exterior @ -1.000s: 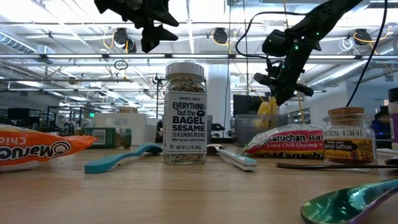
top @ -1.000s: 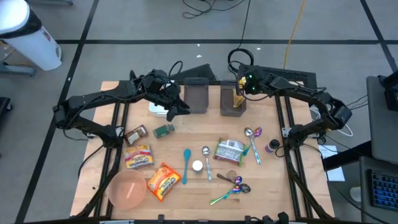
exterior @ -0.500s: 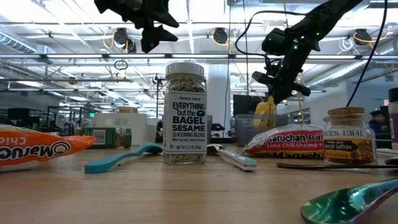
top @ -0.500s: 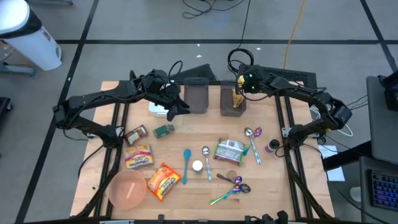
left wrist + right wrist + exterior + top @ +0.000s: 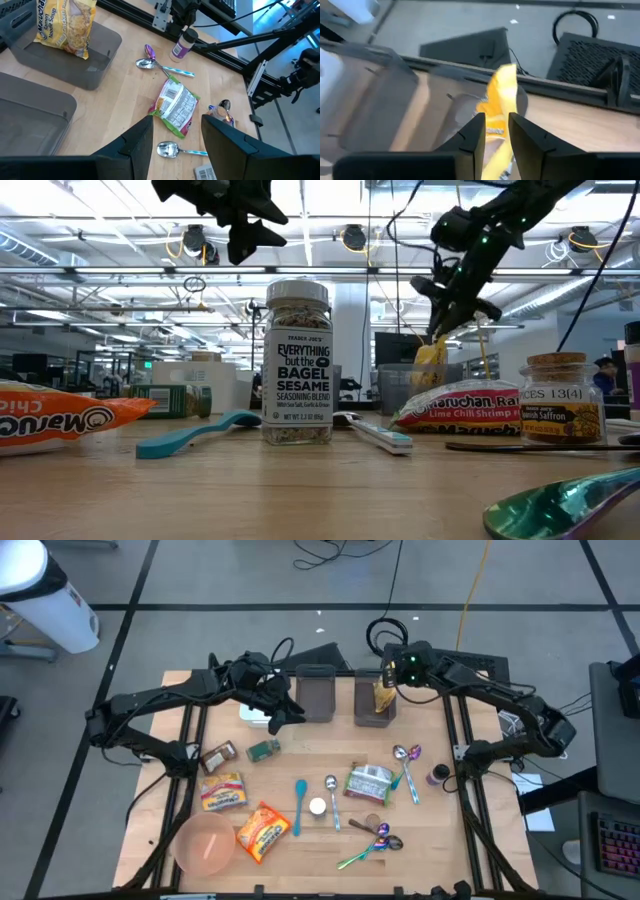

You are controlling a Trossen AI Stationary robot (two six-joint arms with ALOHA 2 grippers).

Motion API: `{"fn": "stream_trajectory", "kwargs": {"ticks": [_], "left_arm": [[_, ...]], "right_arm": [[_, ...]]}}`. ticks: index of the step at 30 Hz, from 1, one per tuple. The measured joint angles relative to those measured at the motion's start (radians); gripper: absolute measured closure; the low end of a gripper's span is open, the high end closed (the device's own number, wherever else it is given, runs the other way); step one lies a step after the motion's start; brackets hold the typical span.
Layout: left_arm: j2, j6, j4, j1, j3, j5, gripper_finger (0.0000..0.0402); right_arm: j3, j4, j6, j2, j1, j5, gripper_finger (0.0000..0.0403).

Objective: Pick & Place Food Item
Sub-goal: Put the green seasoning bottle into the white bin

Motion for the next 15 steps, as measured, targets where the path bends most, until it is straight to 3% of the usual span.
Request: {"fn": "stream_trajectory", "kwargs": {"ticks": [6,12,15], "left_arm": [[0.000,0.010,0.000,0.000,0.000,0.000,0.0227],[0.000,-0.008,-0.005,0.000,0.000,0.010,0.0227],[-0.003,-0.046,-0.026,0.000,0.000,0.052,0.0227]], "right_arm": [[0.000,0.098,0.004,-0.053,0.000,-0.171,0.0297],[0.000,0.313,0.137,-0.064,0.017,-0.495,0.0270],[0.000,0.426,0.167,-0.065,0.067,-0.594,0.0264]]}}
